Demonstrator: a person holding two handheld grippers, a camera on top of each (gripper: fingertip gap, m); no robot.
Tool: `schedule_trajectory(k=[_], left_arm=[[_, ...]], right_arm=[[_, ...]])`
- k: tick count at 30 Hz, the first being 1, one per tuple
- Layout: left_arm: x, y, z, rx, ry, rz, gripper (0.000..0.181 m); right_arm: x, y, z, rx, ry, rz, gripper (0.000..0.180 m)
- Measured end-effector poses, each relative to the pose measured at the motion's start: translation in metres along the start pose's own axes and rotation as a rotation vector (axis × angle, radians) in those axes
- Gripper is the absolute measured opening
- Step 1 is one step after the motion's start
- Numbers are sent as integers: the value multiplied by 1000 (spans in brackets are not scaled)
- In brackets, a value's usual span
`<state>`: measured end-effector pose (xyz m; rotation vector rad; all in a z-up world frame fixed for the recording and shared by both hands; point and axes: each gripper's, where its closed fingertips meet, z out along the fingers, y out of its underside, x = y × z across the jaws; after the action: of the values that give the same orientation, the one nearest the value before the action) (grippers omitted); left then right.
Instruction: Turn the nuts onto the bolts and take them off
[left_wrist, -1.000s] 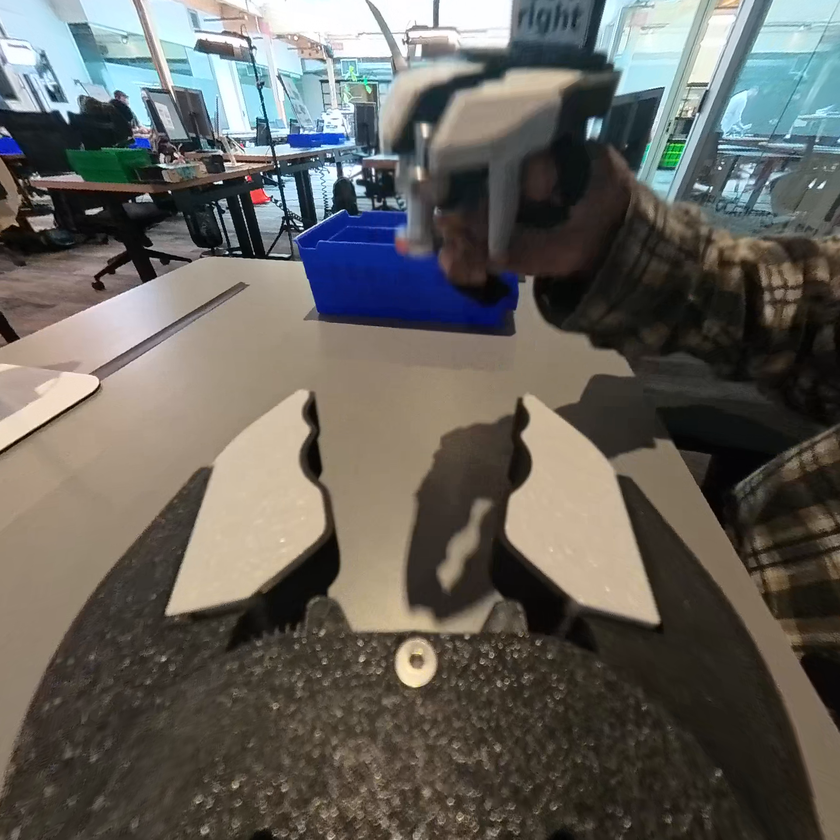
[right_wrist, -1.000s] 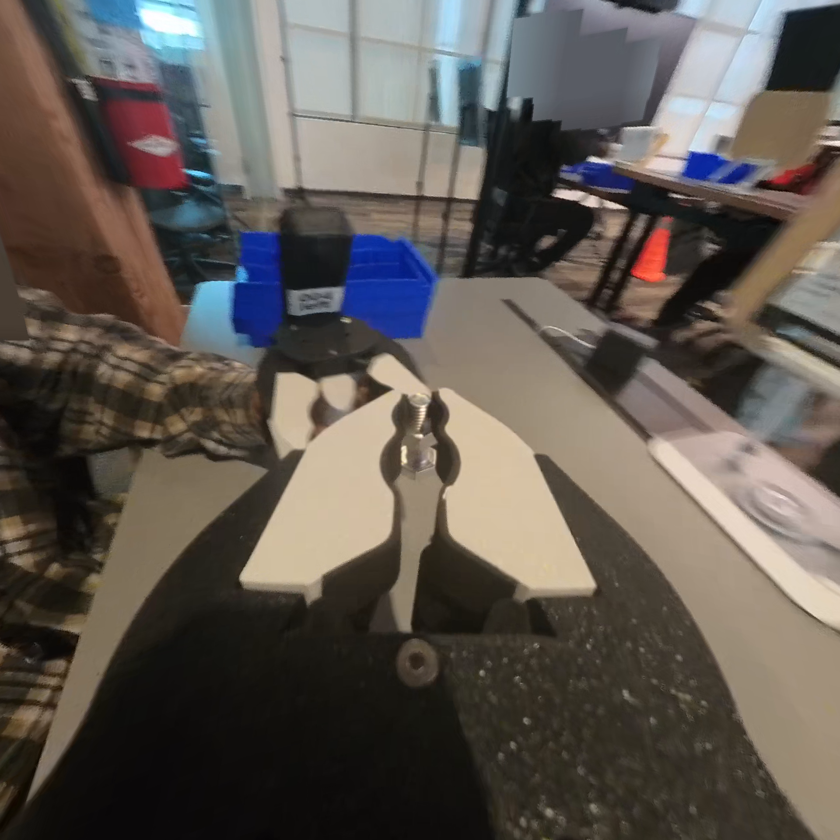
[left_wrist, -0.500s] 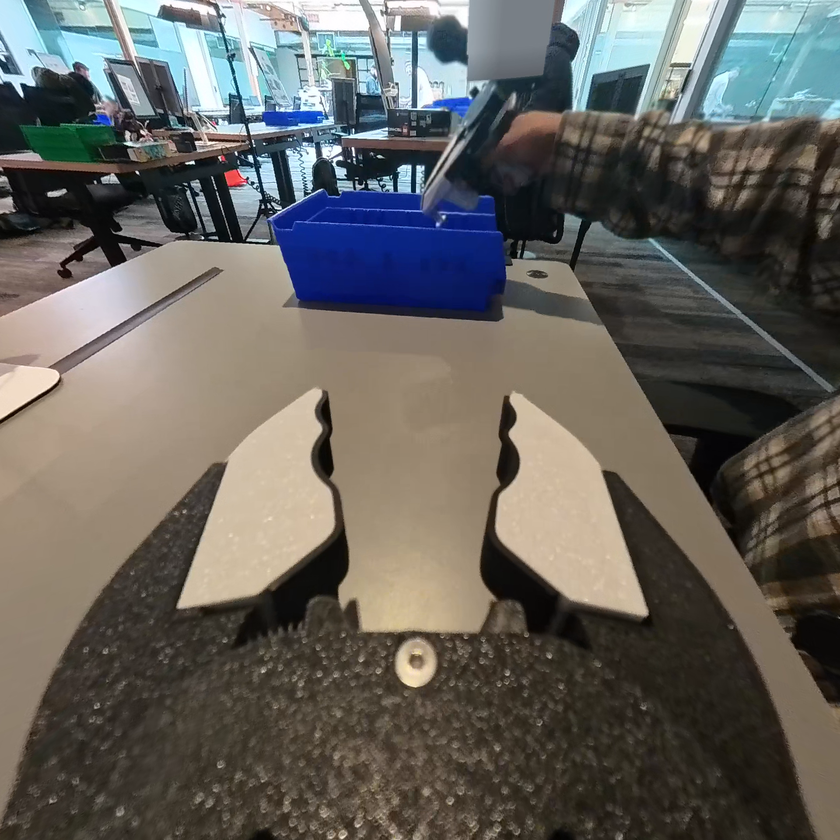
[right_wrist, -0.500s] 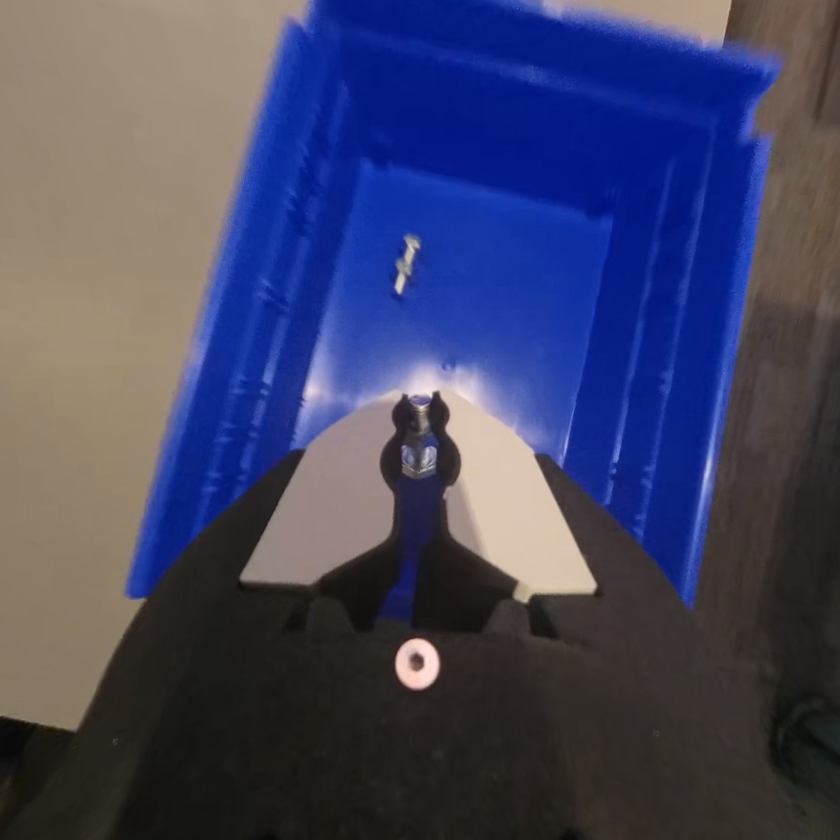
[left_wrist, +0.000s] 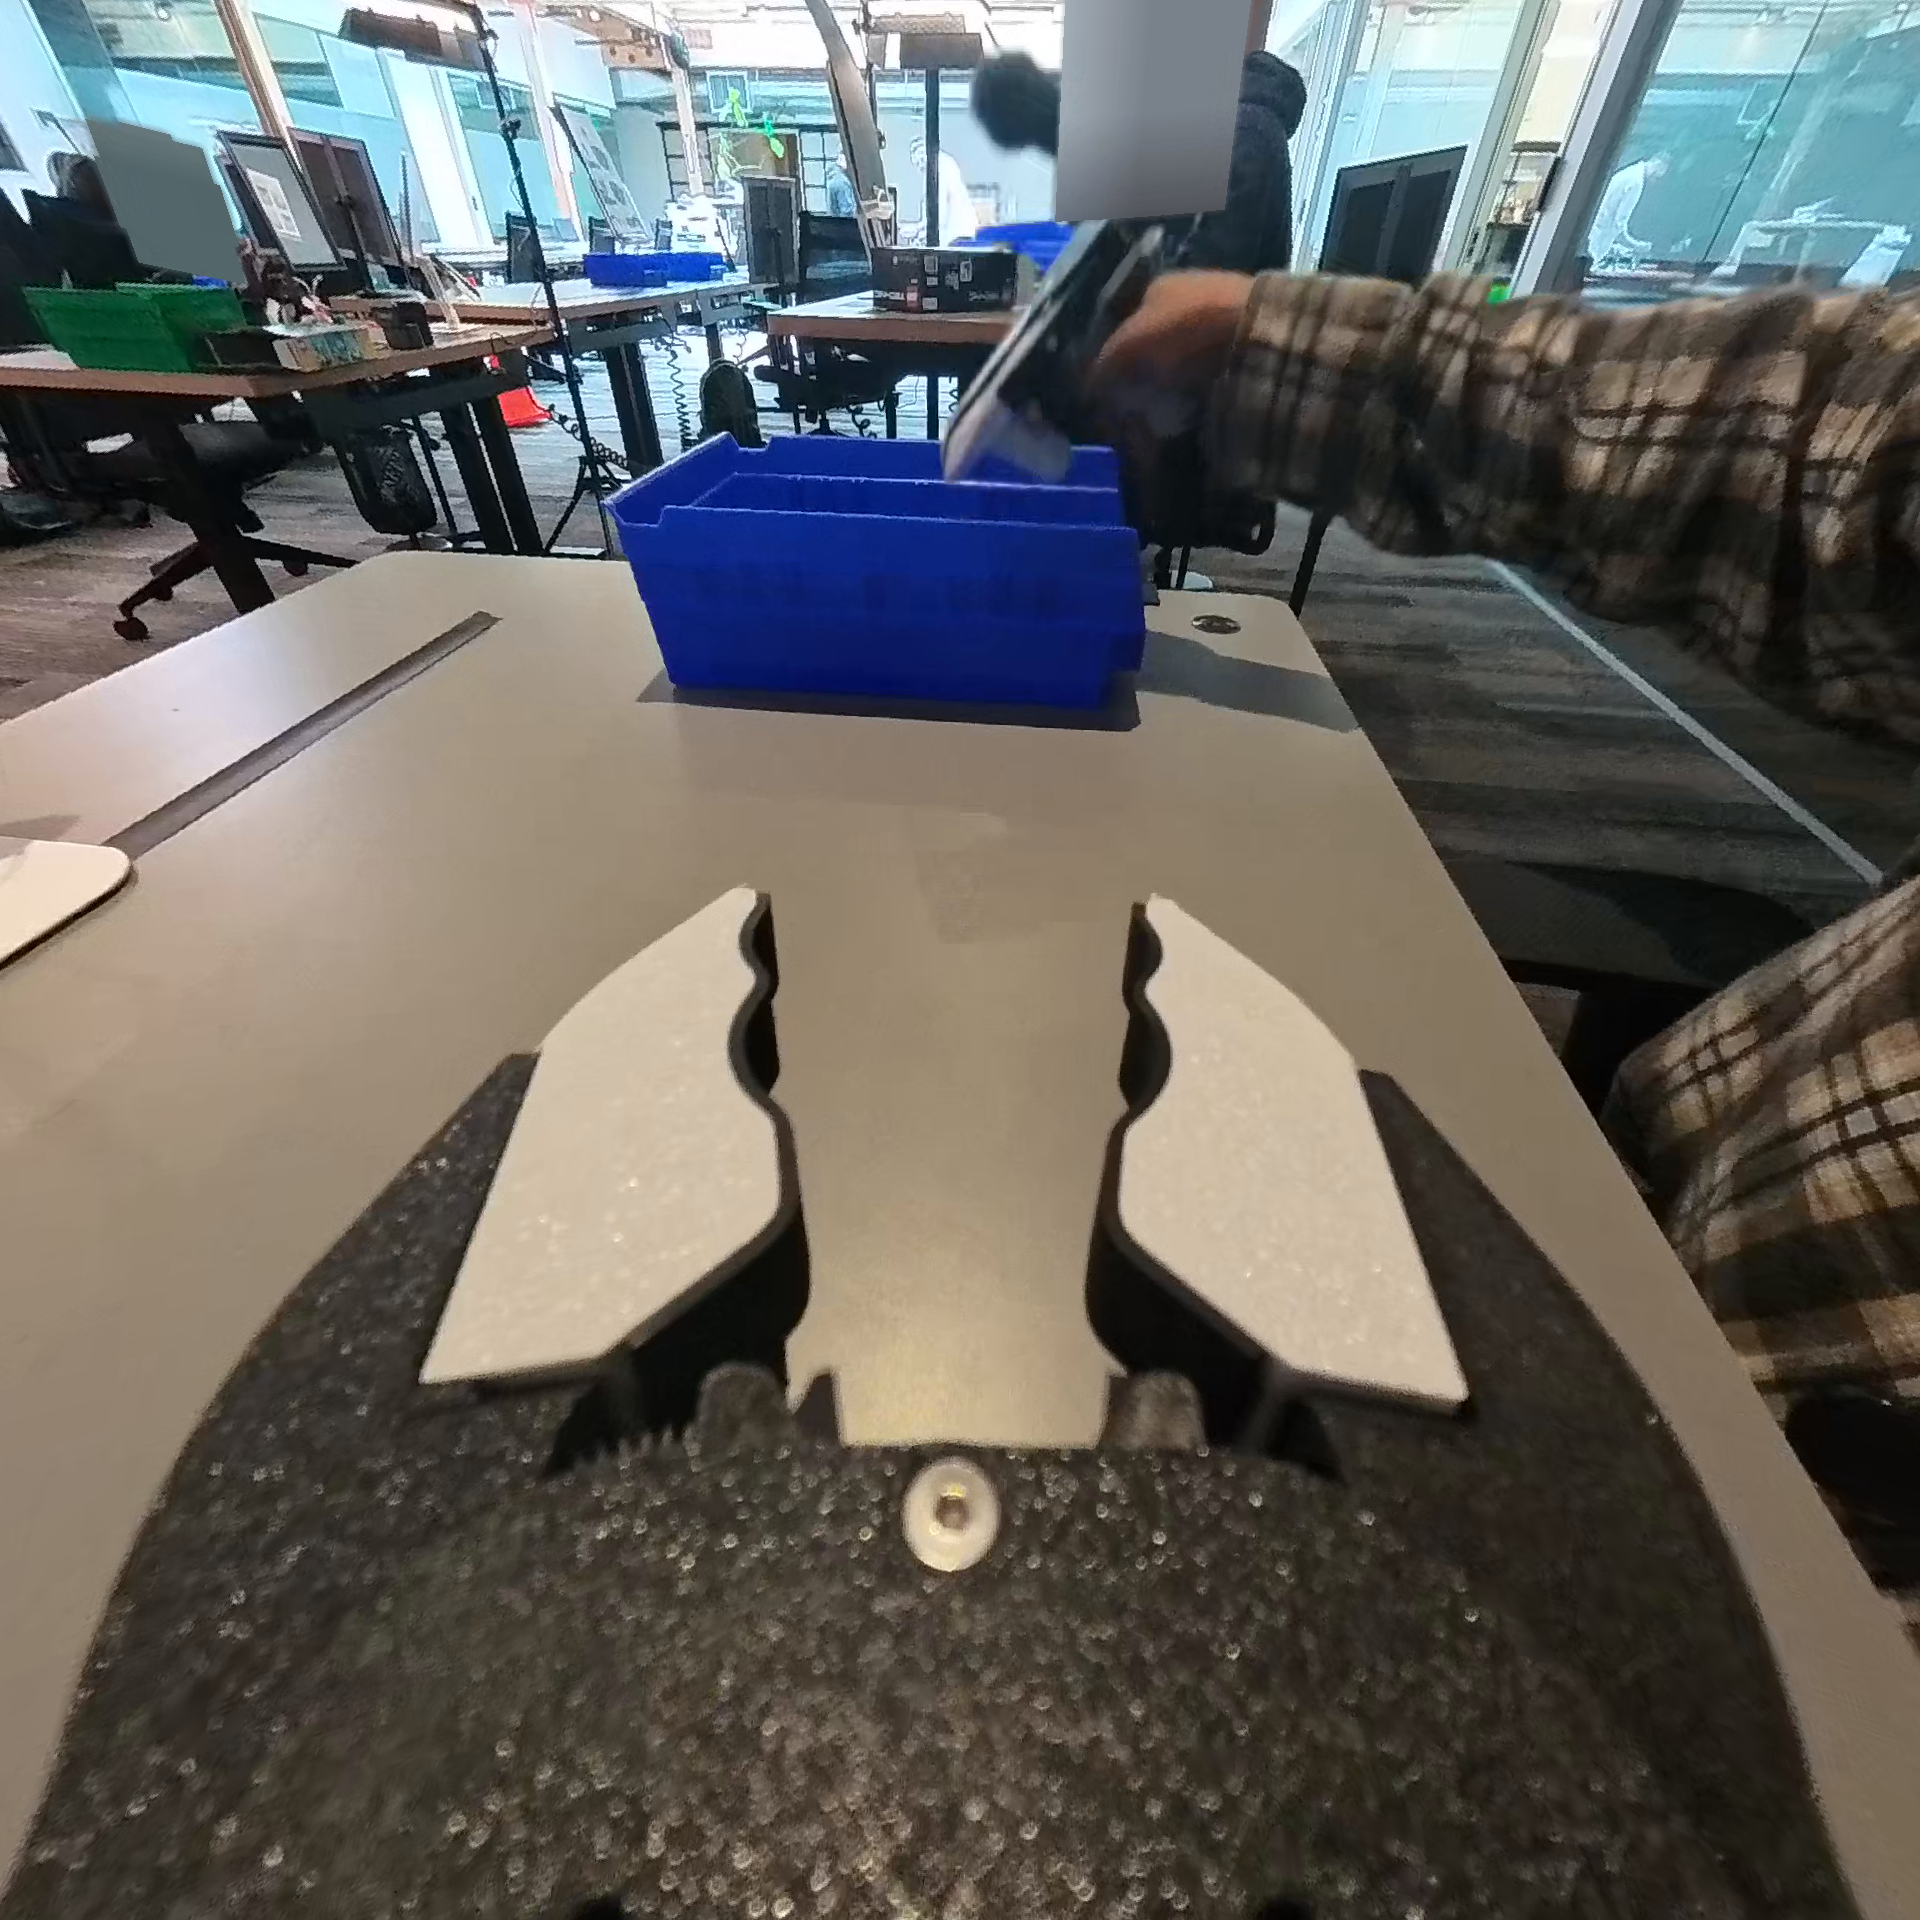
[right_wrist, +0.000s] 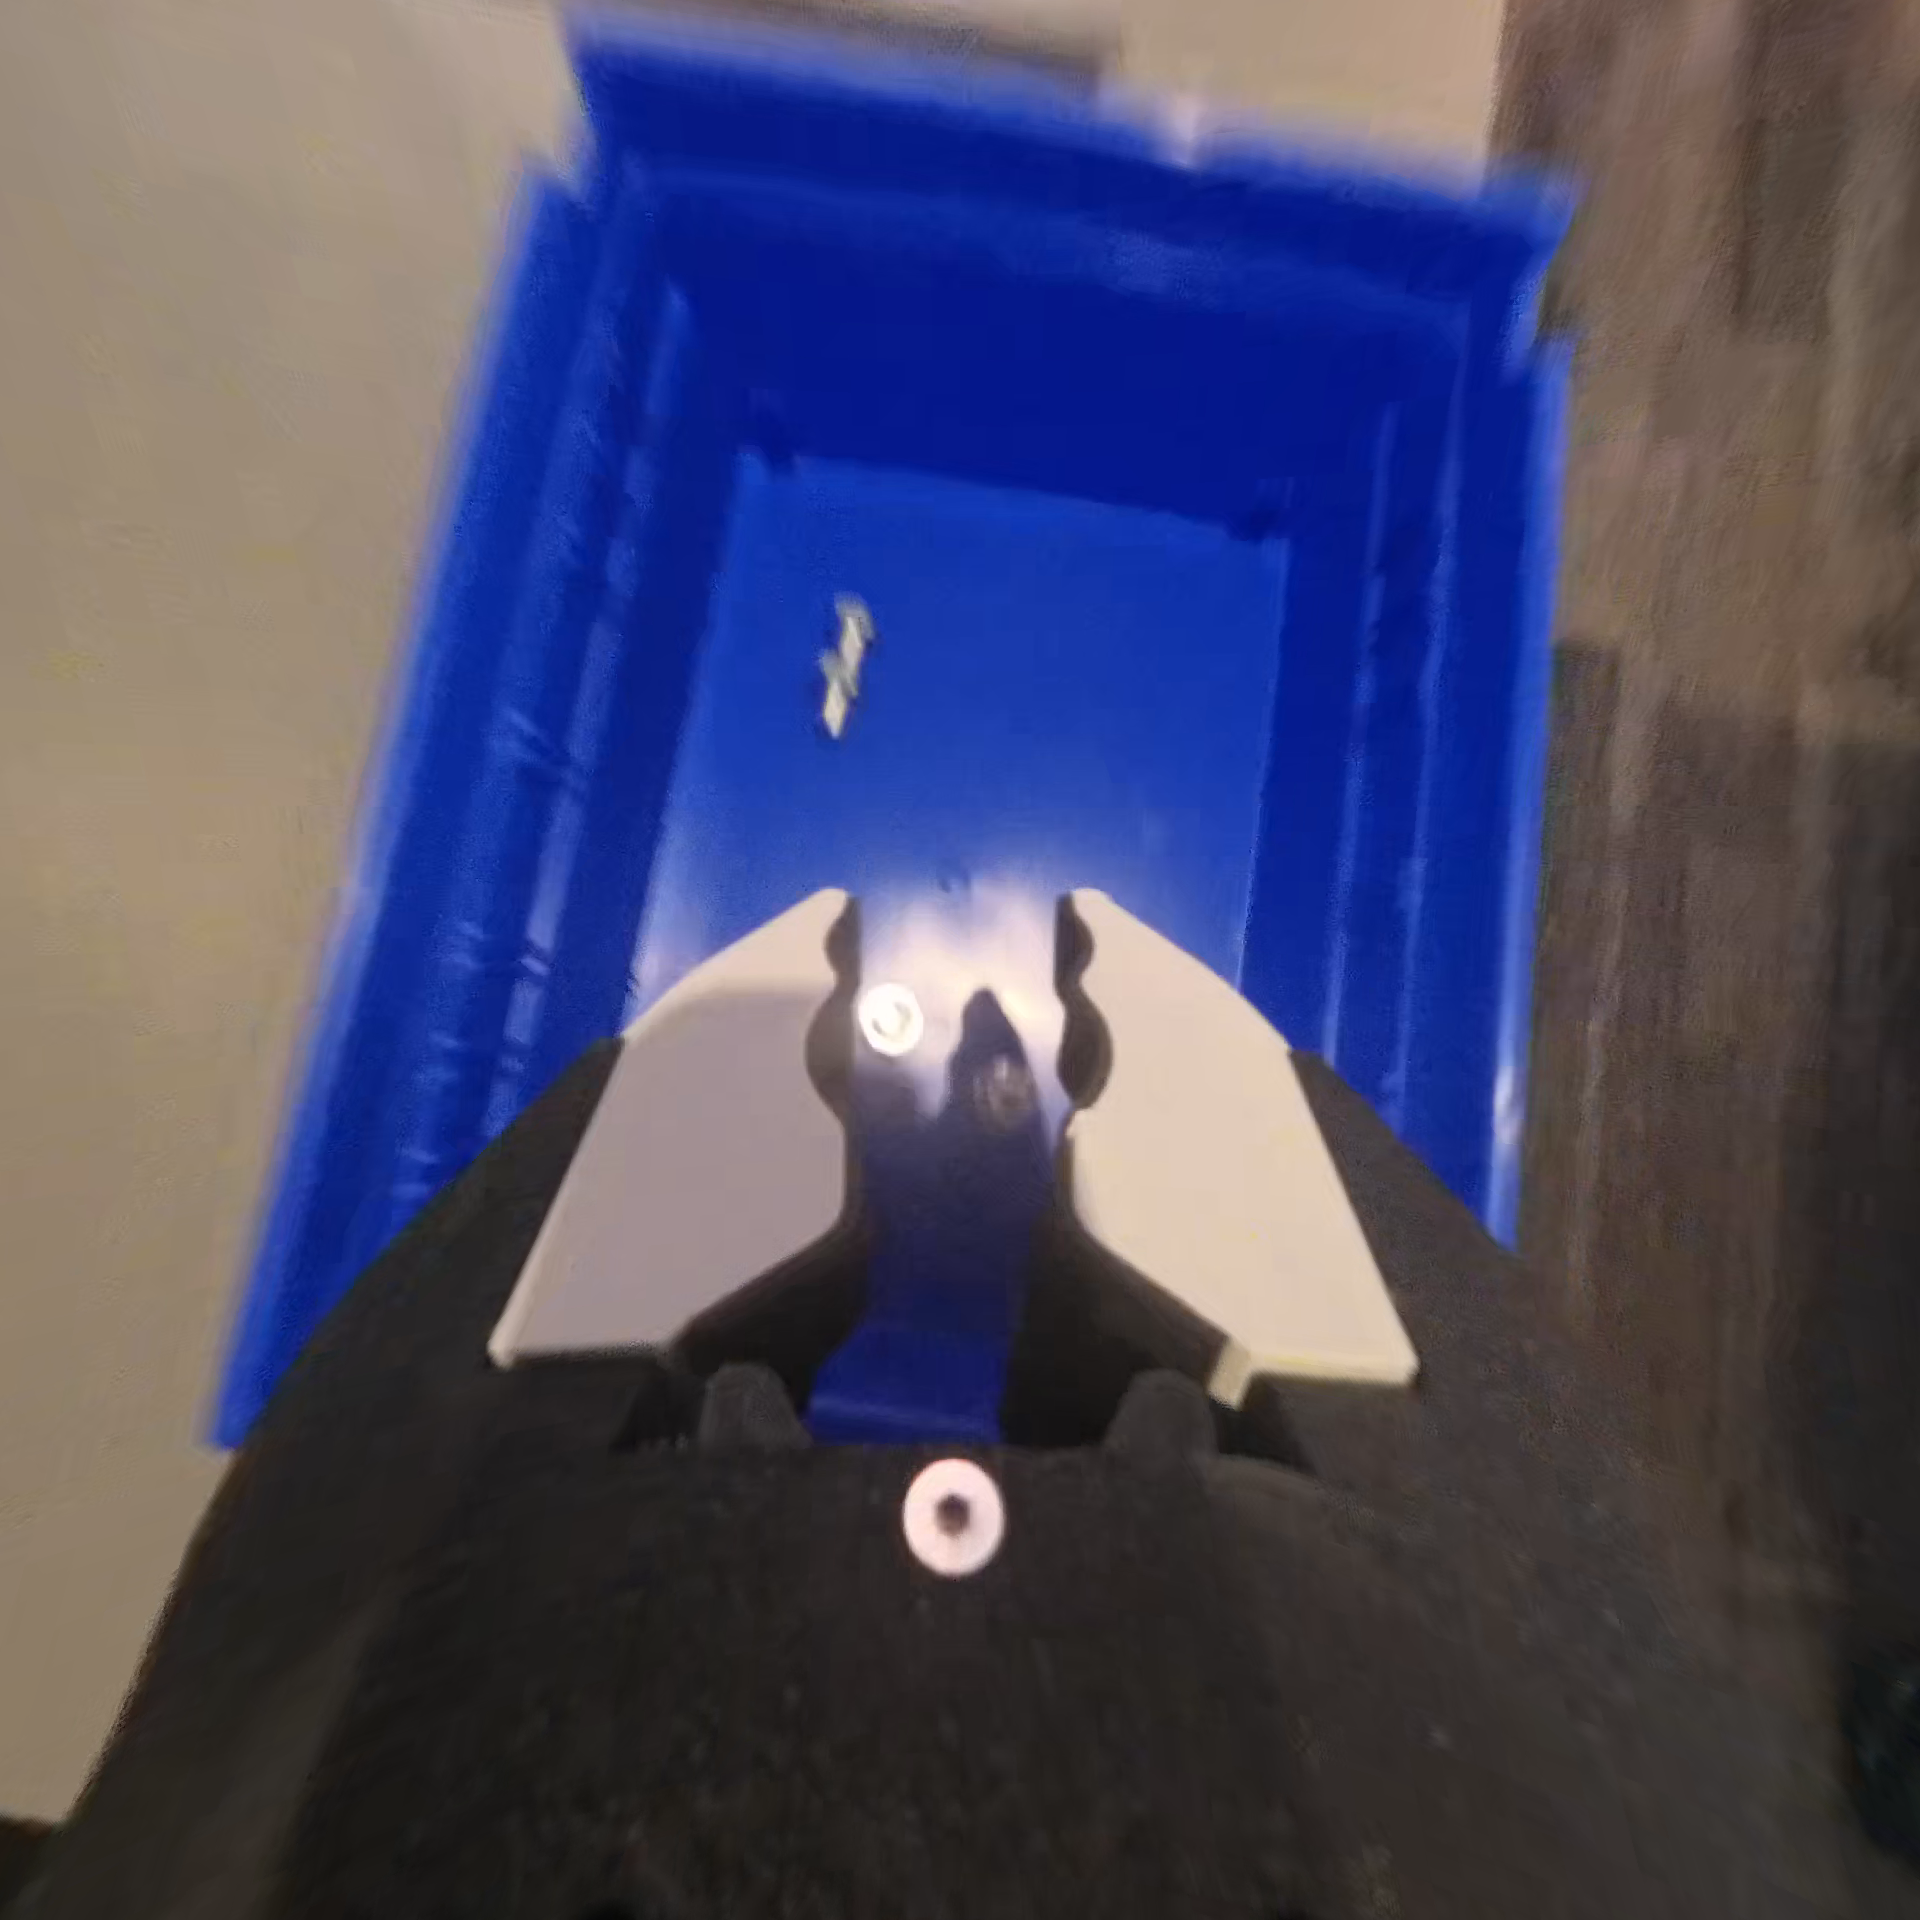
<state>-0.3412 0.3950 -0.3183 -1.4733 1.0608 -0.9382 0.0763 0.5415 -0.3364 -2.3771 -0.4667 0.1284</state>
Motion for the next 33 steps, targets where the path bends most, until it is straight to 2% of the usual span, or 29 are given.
schedule_trajectory(k=[2, 5, 9, 14, 18, 24, 29, 33], left_arm=[[-1, -1, -1, 4, -3, -2, 64], [-2, -2, -2, 12, -5, -8, 64], [-4, -2, -3, 14, -12, -11, 64], [-4, -1, -2, 9, -11, -14, 63], [-5, -1, -3, 10, -14, -15, 63], [-7, 4, -2, -9, -16, -19, 62], [-14, 3, -5, -24, -51, -16, 62], [-18, -25, -33, -7, -116, -7, 61]], right_arm=[[-22, -46, -31, 211, -37, -65, 51], [-83, -100, -81, 498, -149, -202, 71], [-182, -119, -111, 707, -319, -387, 86], [-283, -84, -80, 708, -536, -532, 90], [-322, -50, -37, 686, -627, -548, 89], [-337, -29, 8, 708, -627, -508, 85], [-340, -27, 12, 755, -600, -518, 82], [-337, -25, 11, 784, -602, -501, 82]])
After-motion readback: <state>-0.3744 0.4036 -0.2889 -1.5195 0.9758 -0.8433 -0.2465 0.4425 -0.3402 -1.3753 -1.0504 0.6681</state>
